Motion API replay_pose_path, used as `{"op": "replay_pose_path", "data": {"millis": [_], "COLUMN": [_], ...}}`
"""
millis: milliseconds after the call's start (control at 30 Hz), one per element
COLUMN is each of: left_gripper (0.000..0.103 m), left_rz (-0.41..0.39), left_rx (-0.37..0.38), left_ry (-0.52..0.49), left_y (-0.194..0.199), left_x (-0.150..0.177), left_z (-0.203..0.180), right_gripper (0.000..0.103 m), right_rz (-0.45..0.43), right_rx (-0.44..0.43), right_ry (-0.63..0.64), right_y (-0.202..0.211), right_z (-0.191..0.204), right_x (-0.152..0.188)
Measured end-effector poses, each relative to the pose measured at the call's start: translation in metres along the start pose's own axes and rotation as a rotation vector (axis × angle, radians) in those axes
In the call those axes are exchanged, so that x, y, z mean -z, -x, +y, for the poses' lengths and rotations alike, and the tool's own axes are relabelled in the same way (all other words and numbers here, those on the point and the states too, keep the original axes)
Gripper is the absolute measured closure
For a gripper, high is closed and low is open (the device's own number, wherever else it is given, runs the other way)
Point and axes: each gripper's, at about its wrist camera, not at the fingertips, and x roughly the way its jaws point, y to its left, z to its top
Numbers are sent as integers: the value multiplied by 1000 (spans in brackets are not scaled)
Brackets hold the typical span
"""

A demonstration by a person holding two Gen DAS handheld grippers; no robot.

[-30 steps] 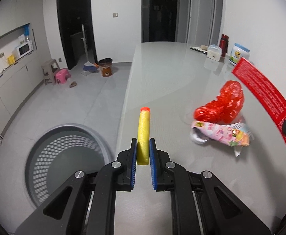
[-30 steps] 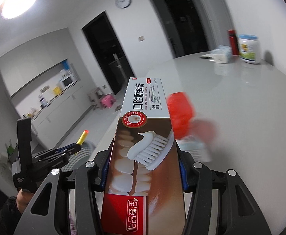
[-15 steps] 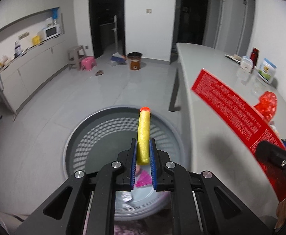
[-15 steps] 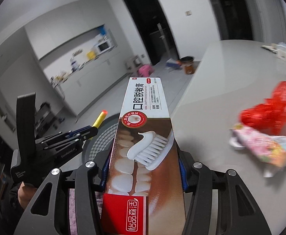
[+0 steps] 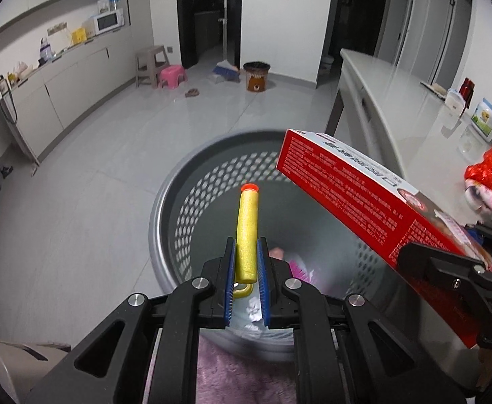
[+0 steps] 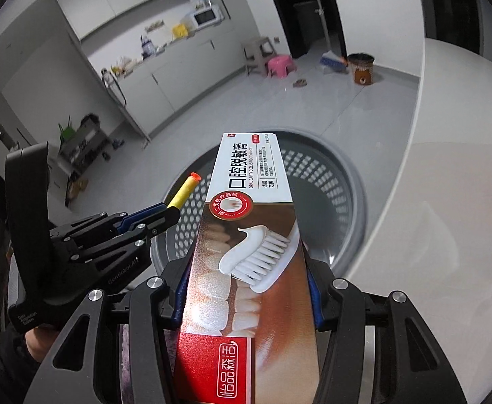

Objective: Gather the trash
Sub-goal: 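Carry the dart and box over the basket and open both grippers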

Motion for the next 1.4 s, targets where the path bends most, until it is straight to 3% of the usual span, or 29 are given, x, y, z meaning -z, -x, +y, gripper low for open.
{"op": "replay_pose_path", "data": {"millis": [333, 633, 767, 800, 1133, 1400], "left_gripper": [90, 89, 58, 55, 54, 46], "left_rz": [46, 71, 54, 45, 41, 24], "left_rx": [27, 42, 27, 22, 17, 6], "left_ry": [21, 39, 45, 47, 63, 73], "left_y": [-21, -27, -21, -18, -12, -5], "left_x": [11, 15, 16, 16, 17, 18], "left_z": [7, 13, 17, 18, 20, 21], "right_gripper": [52, 52, 50, 49, 49, 49], "right_rz": [93, 104, 86, 82, 60, 42], "right_rx": [49, 66, 67, 67, 60, 53], "right_ry": [8, 12, 12, 12, -3, -23], "right_y": [-26, -25, -18, -18, -10, -2], "right_z": [-3, -4, -2, -2, -7, -18], "right_x": [2, 6, 5, 6, 11, 18]}}
